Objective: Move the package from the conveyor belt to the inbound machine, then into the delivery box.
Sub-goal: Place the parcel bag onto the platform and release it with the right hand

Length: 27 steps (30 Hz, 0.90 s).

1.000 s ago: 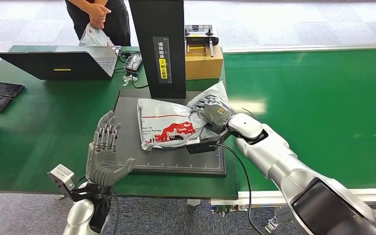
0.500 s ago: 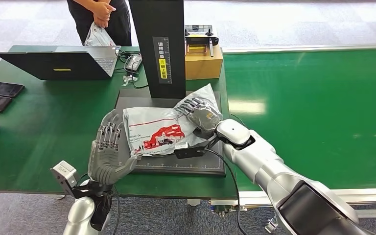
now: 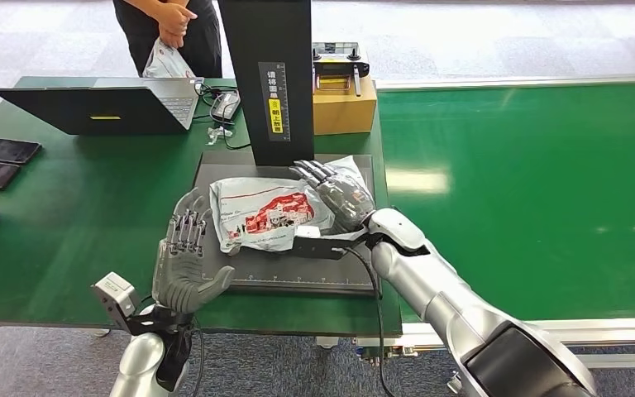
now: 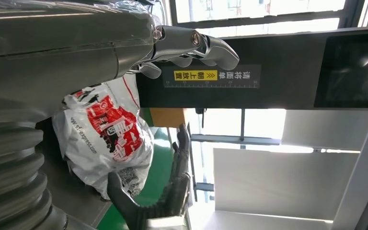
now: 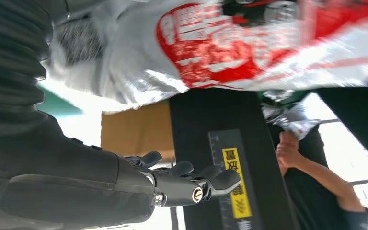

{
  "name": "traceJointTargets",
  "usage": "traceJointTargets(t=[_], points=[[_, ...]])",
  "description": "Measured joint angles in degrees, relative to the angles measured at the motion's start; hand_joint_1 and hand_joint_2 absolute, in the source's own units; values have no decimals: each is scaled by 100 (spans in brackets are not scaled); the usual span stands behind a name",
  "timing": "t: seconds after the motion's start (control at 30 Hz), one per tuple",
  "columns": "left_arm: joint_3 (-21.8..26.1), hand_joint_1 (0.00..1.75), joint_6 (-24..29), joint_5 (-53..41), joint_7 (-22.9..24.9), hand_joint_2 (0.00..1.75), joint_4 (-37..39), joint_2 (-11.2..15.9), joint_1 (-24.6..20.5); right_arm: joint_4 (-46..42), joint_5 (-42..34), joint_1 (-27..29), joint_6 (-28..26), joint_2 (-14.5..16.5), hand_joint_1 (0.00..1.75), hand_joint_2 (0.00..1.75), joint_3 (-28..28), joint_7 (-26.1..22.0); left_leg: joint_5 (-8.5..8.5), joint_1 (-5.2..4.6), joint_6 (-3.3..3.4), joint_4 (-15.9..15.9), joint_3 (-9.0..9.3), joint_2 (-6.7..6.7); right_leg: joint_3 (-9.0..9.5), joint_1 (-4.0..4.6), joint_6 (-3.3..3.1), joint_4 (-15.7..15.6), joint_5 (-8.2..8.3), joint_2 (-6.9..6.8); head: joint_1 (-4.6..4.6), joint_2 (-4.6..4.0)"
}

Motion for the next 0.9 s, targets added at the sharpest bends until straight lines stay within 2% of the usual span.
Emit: traceJointTargets(t=[0.13, 0.4, 0.53, 0.8, 0.9], points=[[-4, 0, 79, 40, -5, 175, 3, 17, 34, -790, -1270, 531, 760, -16, 0, 175, -659, -250, -1, 0, 0, 0, -1, -1, -2, 0, 0, 0, 0, 0, 1, 0], [-11, 0, 189, 86, 14, 175, 9, 48, 50, -2734, -2574, 1819, 1359, -248, 0, 175, -1623, -213, -2, 0, 2, 0, -8, -5, -8, 0, 0, -3, -1, -3, 1, 0], [-12, 0, 203, 87, 16, 175, 11, 59, 51, -3352, -2691, 2313, 1454, -350, 0, 175, -1962, -218, -3, 0, 2, 0, -10, 5, -10, -1, 0, -3, 0, 4, 1, 0], [-35, 0, 209, 90, 55, 175, 12, 65, 57, -3854, -2806, 2673, 1500, -399, 0, 175, -2236, -201, -2, 0, 2, 0, -4, 4, -9, 0, -1, -3, 0, 4, 1, 0], [-36, 0, 199, 87, 126, 175, 17, 65, 103, -4133, -3008, 3155, 1594, -399, 0, 175, -2507, -169, -3, 0, 2, -1, -8, -4, -11, 1, -2, -4, -2, -2, 1, 0]])
